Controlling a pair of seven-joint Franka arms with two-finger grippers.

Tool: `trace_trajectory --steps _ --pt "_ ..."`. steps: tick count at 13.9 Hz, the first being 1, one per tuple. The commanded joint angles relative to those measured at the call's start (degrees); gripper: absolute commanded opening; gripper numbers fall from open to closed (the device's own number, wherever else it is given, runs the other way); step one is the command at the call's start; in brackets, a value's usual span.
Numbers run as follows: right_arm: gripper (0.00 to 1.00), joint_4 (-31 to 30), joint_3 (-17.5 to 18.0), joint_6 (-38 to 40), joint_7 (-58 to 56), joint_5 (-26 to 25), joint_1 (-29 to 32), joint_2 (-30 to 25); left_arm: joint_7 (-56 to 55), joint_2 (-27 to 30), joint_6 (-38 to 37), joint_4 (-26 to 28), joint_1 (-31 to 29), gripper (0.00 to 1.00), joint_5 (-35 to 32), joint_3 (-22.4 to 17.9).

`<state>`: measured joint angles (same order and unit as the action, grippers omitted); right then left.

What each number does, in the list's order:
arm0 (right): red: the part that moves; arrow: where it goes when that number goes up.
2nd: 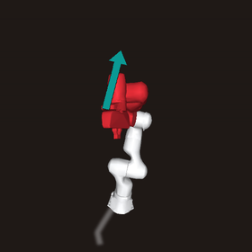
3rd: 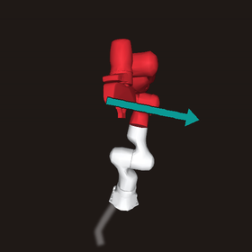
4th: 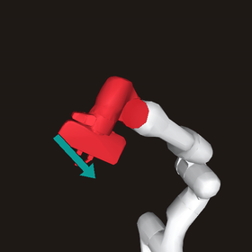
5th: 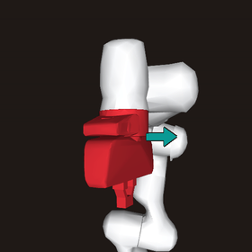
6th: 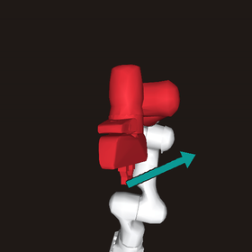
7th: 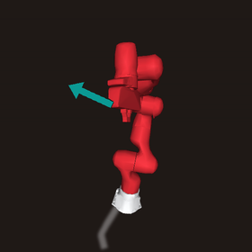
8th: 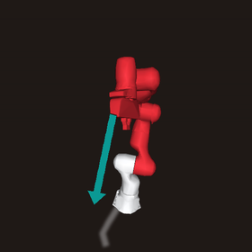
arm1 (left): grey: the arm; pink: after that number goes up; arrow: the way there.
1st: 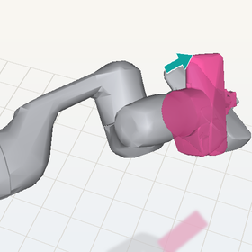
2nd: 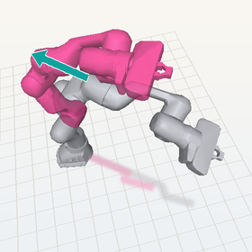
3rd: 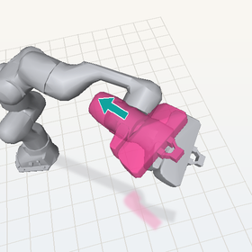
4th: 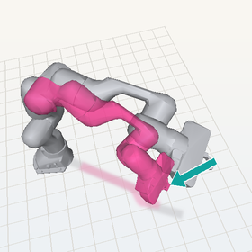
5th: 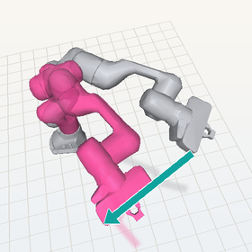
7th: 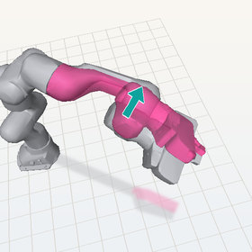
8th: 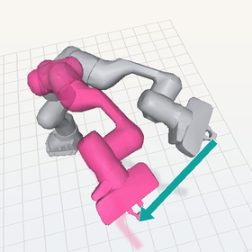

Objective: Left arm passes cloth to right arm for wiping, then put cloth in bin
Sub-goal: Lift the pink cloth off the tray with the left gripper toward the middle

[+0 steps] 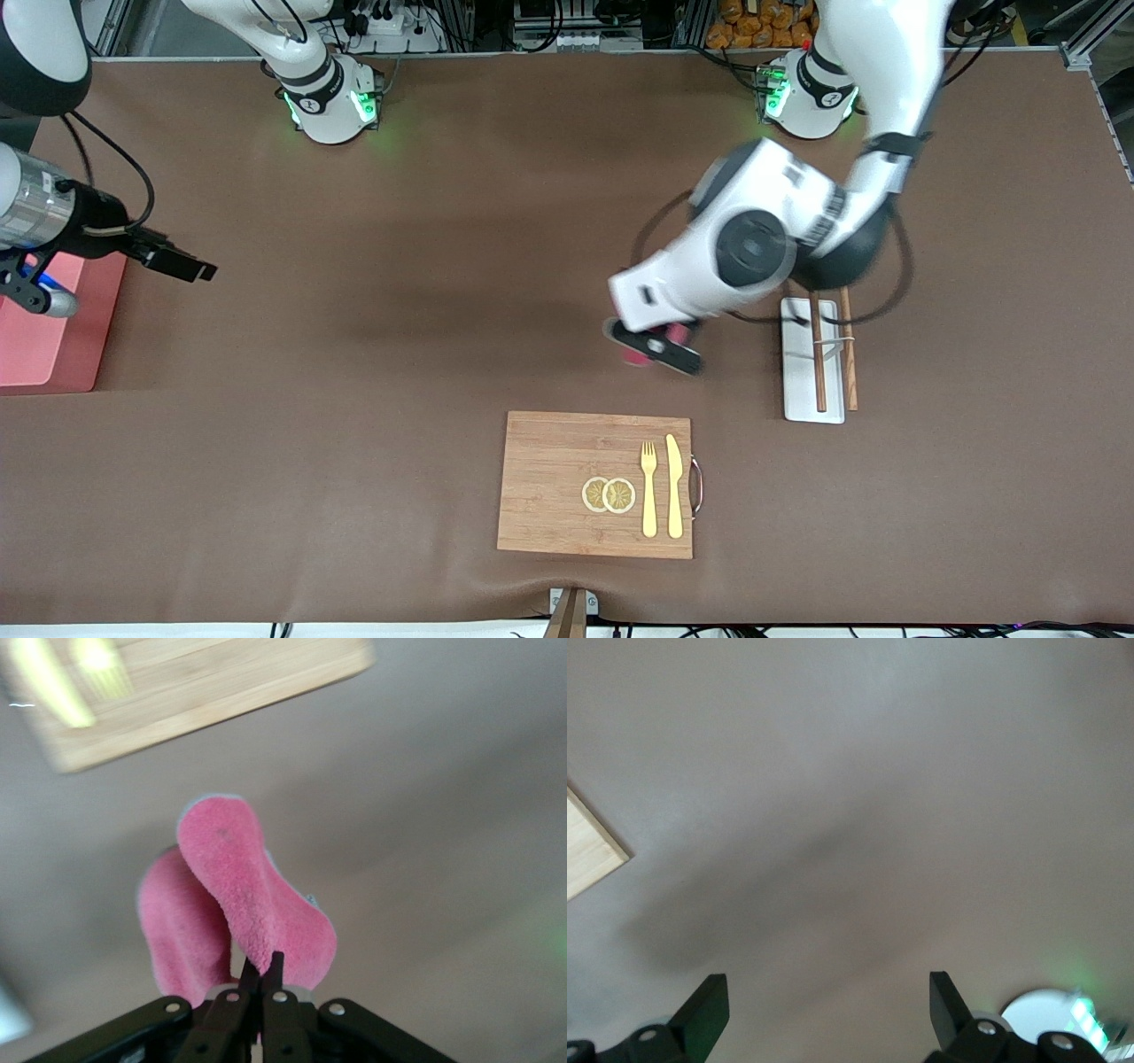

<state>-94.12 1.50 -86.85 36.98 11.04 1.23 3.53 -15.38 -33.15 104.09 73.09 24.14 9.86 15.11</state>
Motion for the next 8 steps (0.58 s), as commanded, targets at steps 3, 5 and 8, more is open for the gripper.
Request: trace_trajectory --steps 3,5,8 --pt "1.0 1.49 0.0 1.6 19.94 2.93 -4.91 2.18 -17.19 -0.52 15.5 -0.31 6.52 0.0 14.37 0.54" --pt "1.0 1.31 -0.26 2.82 27.93 12.02 -3.96 4.11 -22.39 -0.33 20.51 -0.4 7.23 0.0 16.59 1.41" --pt "1.0 1.22 -0.27 3.53 36.47 19.89 -3.42 7.19 -25.83 -0.16 26.5 -0.31 7.15 0.0 24.13 3.78"
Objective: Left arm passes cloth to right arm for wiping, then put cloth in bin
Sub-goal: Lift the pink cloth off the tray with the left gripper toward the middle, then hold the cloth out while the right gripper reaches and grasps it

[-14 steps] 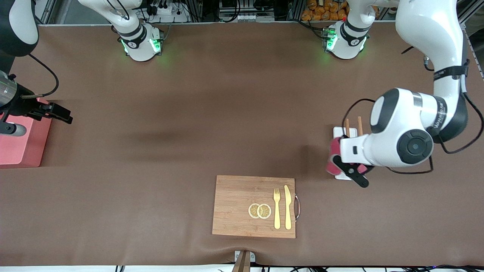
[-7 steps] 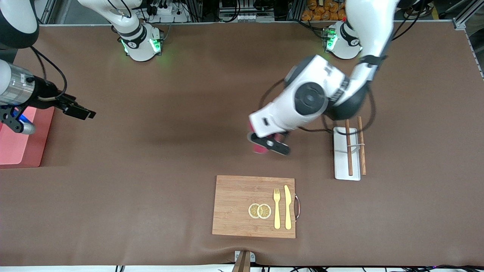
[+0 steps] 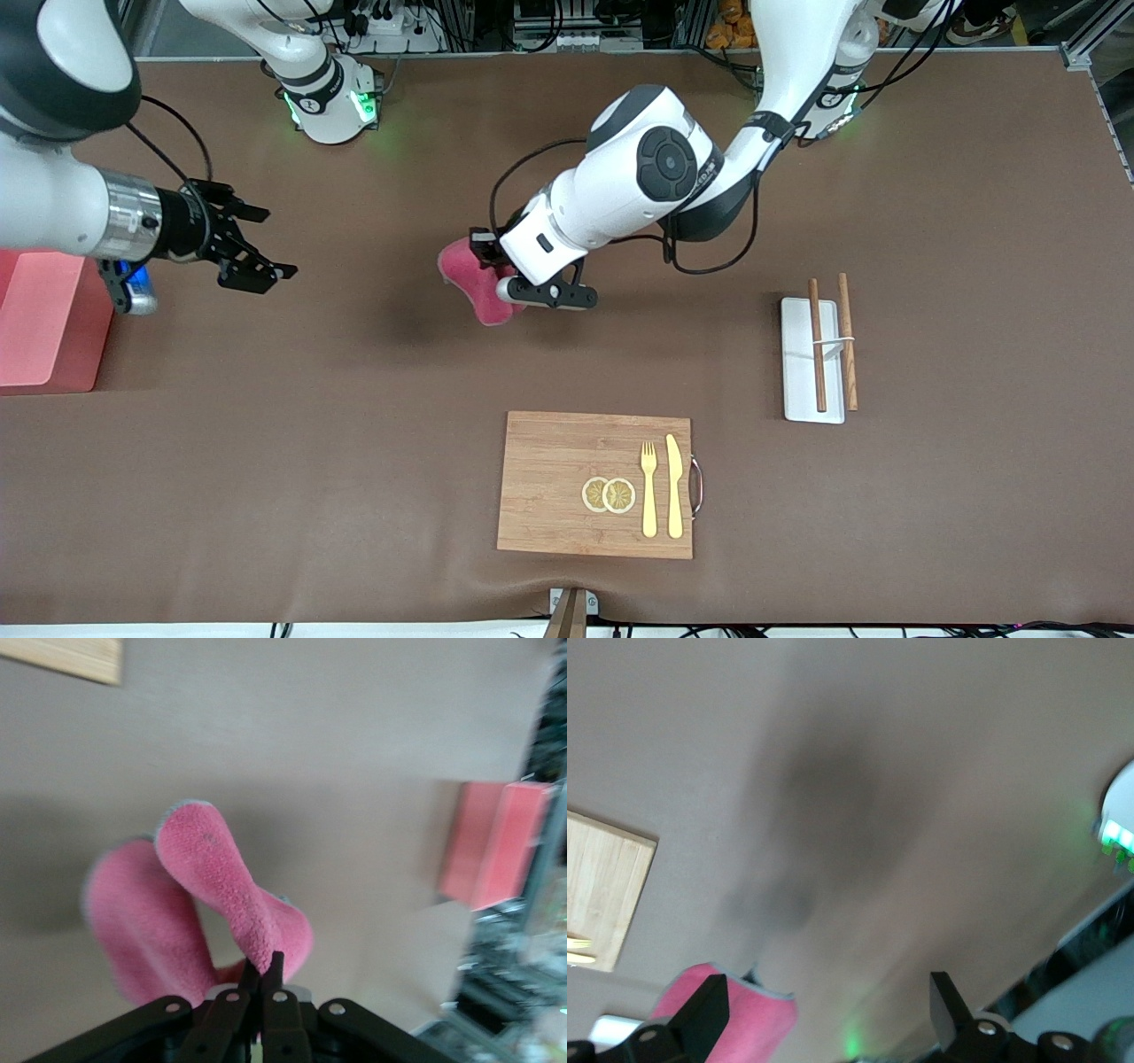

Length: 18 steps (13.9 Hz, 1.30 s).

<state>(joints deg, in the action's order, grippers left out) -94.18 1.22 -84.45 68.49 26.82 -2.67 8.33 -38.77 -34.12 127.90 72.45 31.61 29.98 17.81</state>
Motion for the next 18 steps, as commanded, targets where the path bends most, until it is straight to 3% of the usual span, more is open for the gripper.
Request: trace_trajectory --steps 1,5,12,13,15,16,17,18 --pt "1.0 1.28 0.18 1.04 7.6 5.68 -0.14 2.83 -3.4 0.89 4.36 0.33 -0.32 0.0 5.16 1.34" --pt "1.0 1.28 0.19 -0.89 16.75 10.79 -4.18 5.03 -9.38 1.68 12.18 0.59 0.29 0.0 5.35 2.66" --pt "1.0 1.28 0.27 -7.38 23.44 16.42 -9.81 5.56 -11.15 2.12 12.99 0.59 0.03 0.0 5.08 3.19" --pt "0.86 1.11 0.19 -8.62 23.53 16.51 -10.94 5.73 -11.15 2.3 12.99 0.59 -0.06 0.0 5.0 3.19" --pt "0.73 0.93 0.19 -10.64 23.62 17.03 -12.97 6.35 -11.15 2.56 12.99 0.59 -0.14 0.0 5.0 3.19" --pt "0.54 0.93 0.19 -11.35 23.62 17.12 -14.19 6.44 -11.15 2.56 12.99 0.59 -0.14 0.0 5.0 3.19" --pt "0.25 0.93 0.19 -12.14 23.97 17.21 -14.73 6.53 -11.06 2.56 12.99 0.59 -0.23 0.0 4.91 3.19" --pt "0.04 0.93 0.19 -12.49 24.49 17.21 -14.65 6.61 -10.8 2.65 12.99 0.77 -0.23 0.0 4.56 3.11"
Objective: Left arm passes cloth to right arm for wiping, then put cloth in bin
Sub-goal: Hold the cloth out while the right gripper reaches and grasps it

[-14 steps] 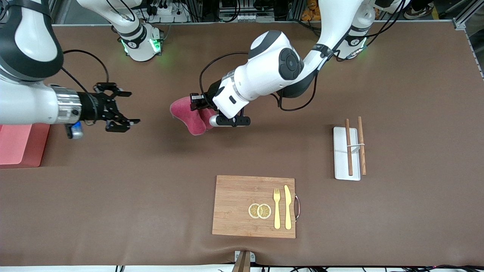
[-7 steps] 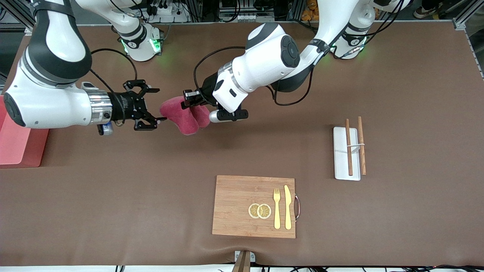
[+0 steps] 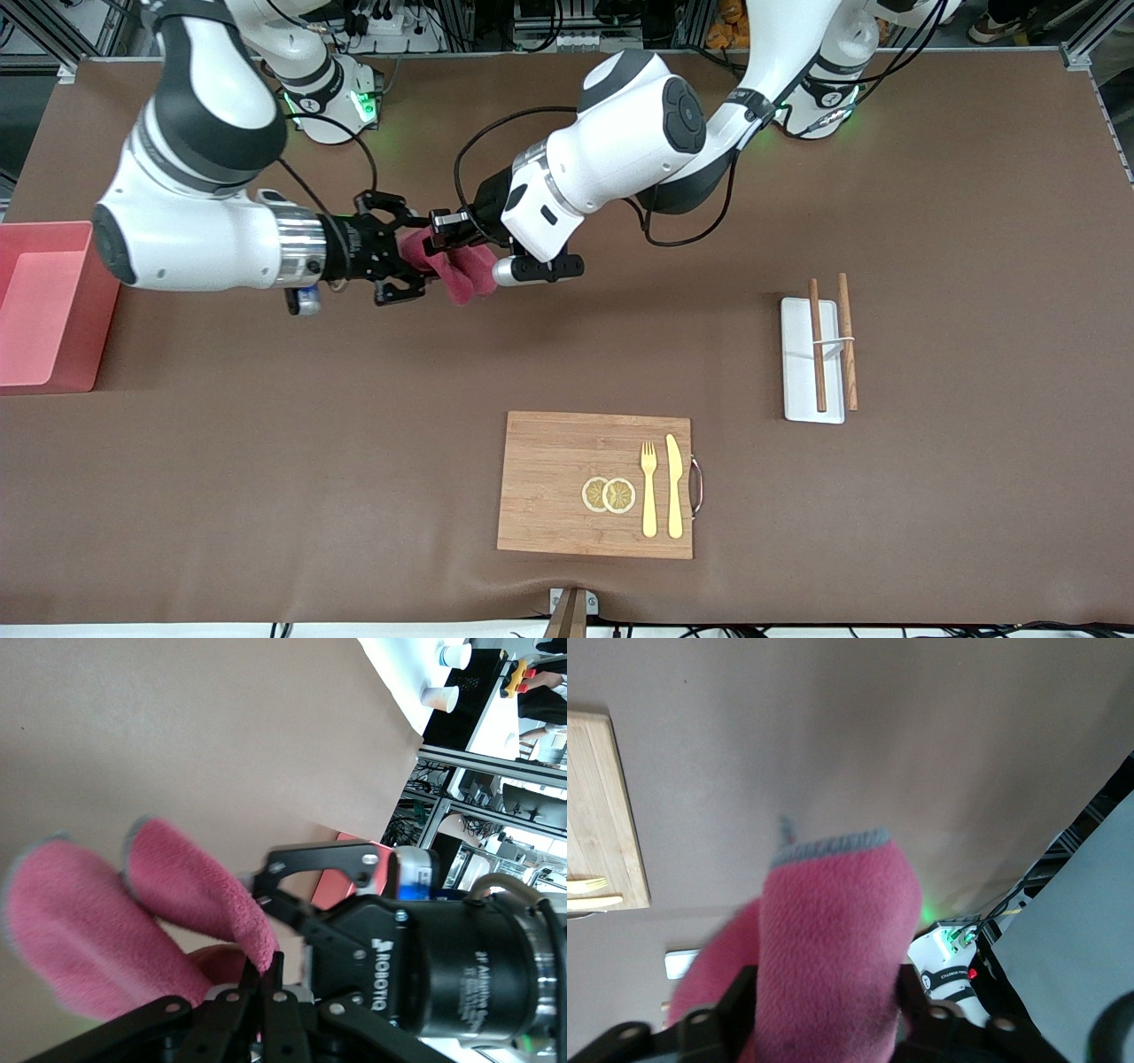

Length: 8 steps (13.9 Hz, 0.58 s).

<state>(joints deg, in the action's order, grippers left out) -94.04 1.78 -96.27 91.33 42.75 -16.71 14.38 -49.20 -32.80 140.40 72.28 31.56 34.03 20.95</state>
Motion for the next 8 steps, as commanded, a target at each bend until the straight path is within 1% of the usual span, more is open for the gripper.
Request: trace_trajectory --steps 1,2,3,4,5,7,8 --pt "0.0 0.87 -0.38 -0.58 2.19 1.28 -0.43 0.65 0.15 1.5 0.49 0.93 -0.27 0.0 0.43 -0.12" --pt "0.0 0.87 -0.38 -0.5 2.36 1.28 -0.08 0.65 0.24 1.68 0.49 0.93 -0.53 0.06 0.34 -0.21" --pt "0.0 0.78 -0.38 -0.41 2.28 1.28 0.01 0.65 0.24 1.94 0.49 0.93 -0.79 0.67 0.16 -0.29" --pt "0.0 0.87 -0.38 -0.32 2.02 1.28 0.1 0.65 0.24 2.29 0.4 0.93 -0.71 1.0 -1.14 -0.56" --pt "0.0 0.87 -0.38 -0.23 1.84 1.28 0.1 0.65 -0.02 2.91 0.31 1.45 -0.8 1.0 -2.64 -0.47" --pt "0.0 0.87 -0.38 0.03 0.96 0.93 0.53 0.65 0.15 3.61 -0.21 2.07 -1.5 1.0 -3.0 -0.73" --pt "0.0 0.78 -0.46 0.55 -1.56 0.5 0.71 0.56 0.15 3.79 -0.74 2.25 -2.63 1.0 -3.44 -0.74"
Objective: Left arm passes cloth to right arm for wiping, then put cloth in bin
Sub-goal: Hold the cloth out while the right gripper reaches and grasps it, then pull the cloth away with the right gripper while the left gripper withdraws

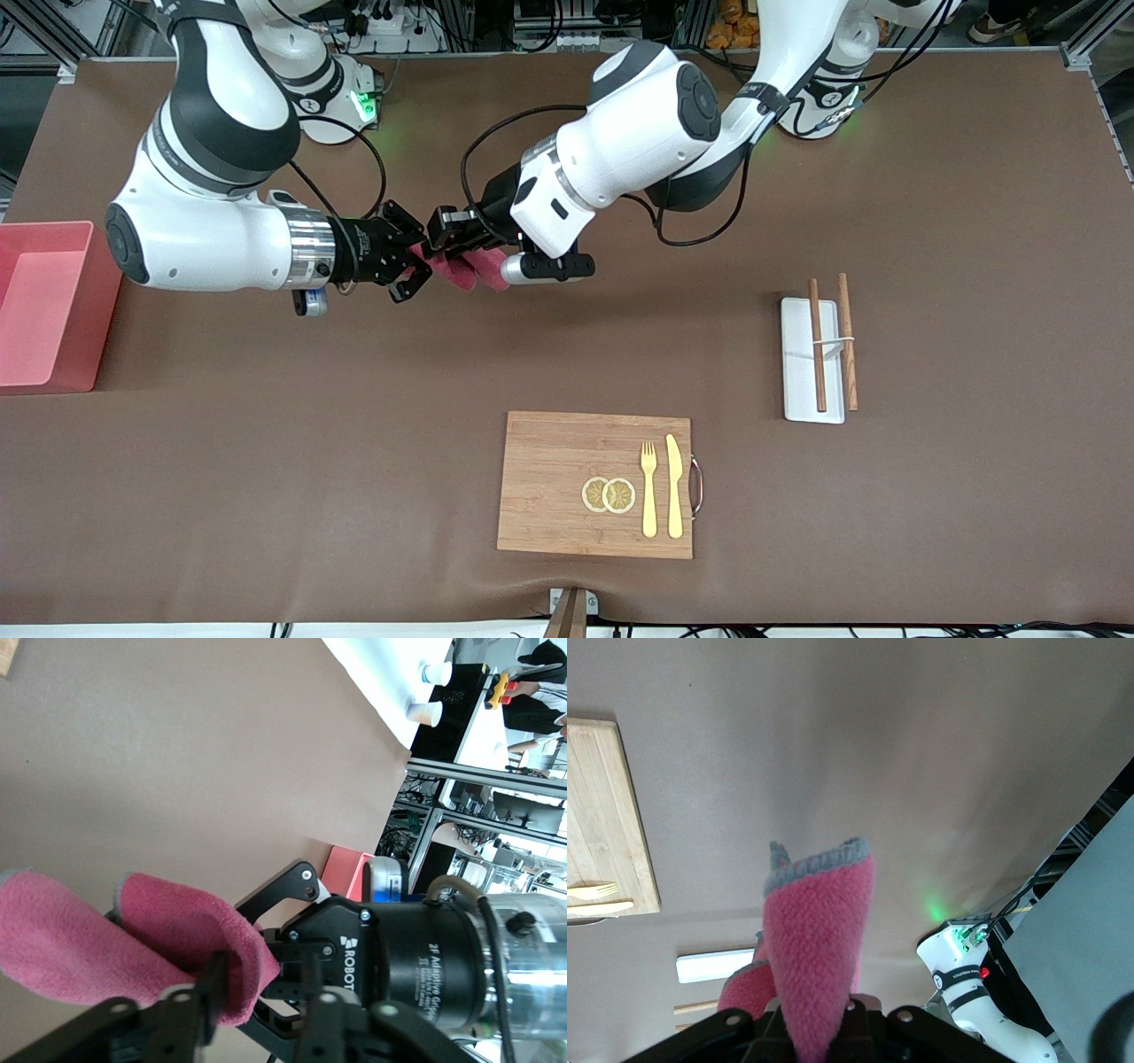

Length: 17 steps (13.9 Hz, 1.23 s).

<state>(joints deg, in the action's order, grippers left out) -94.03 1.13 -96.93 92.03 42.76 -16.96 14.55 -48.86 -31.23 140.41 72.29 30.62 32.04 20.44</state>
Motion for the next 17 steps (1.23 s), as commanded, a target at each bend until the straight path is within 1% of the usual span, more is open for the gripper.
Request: trace_trajectory --steps 1,3,4,5,6,7,8,10,12,14,15,17 --pt "0.0 0.61 0.18 1.74 -6.56 -1.26 0.36 0.22 -0.18 2.22 -2.67 2.24 -3.1 1.0 -3.72 -0.22" --pt "0.0 -0.97 0.18 1.39 -8.44 -7.04 -1.84 -0.22 -0.18 2.22 -7.67 2.15 -6.96 1.0 -9.16 -0.14" --pt "0.0 -1.07 0.27 1.39 -9.15 -10.82 -2.37 -0.05 -0.09 2.66 -10.83 2.06 -9.24 1.0 -10.76 -0.13" --pt "0.0 -1.07 0.27 1.13 -10.02 -14.68 -4.2 0.13 0.34 2.92 -13.73 2.06 -11.61 1.0 -12.51 -0.13" --pt "0.0 -1.24 0.18 -0.09 -11.42 -19.68 -5.79 0.22 1.74 3.19 -17.42 1.98 -13.81 1.0 -14.97 -0.13" --pt "0.0 -2.29 0.27 -1.84 -13.79 -26.0 -6.85 0.22 3.67 3.71 -21.37 1.97 -15.49 1.0 -17.69 -0.13" --pt "0.0 -3.95 0.27 -4.82 -16.42 -29.63 -7.38 0.39 5.86 4.24 -24.8 1.97 -17.59 1.0 -19.46 -0.13" --pt "0.0 -7.99 0.27 -12.55 -20.48 -30.1 -7.38 1.09 10.34 5.56 -30.43 1.97 -21.63 1.0 -20.09 -0.13" --pt "0.0 -10.98 0.27 -17.4 -20.75 -30.28 -7.82 2.59 14.83 7.66 -36.41 1.97 -26.03 1.0 -20.18 -0.13" --pt "0.0 -16.24 0.27 -23.36 -21.63 -31.85 -7.74 2.68 19.39 8.99 -42.21 2.06 -29.9 1.0 -20.35 -0.22" --pt "0.0 -19.4 0.27 -26.7 -23.2 -32.47 -7.56 2.59 22.81 9.51 -44.94 2.06 -31.13 1.0 -22.61 -0.14" --pt "0.0 -26.43 0.01 -34.25 -27.32 -33.09 -6.51 2.16 26.88 11.09 -49.42 2.24 -31.06 1.0 -30.95 0.39"
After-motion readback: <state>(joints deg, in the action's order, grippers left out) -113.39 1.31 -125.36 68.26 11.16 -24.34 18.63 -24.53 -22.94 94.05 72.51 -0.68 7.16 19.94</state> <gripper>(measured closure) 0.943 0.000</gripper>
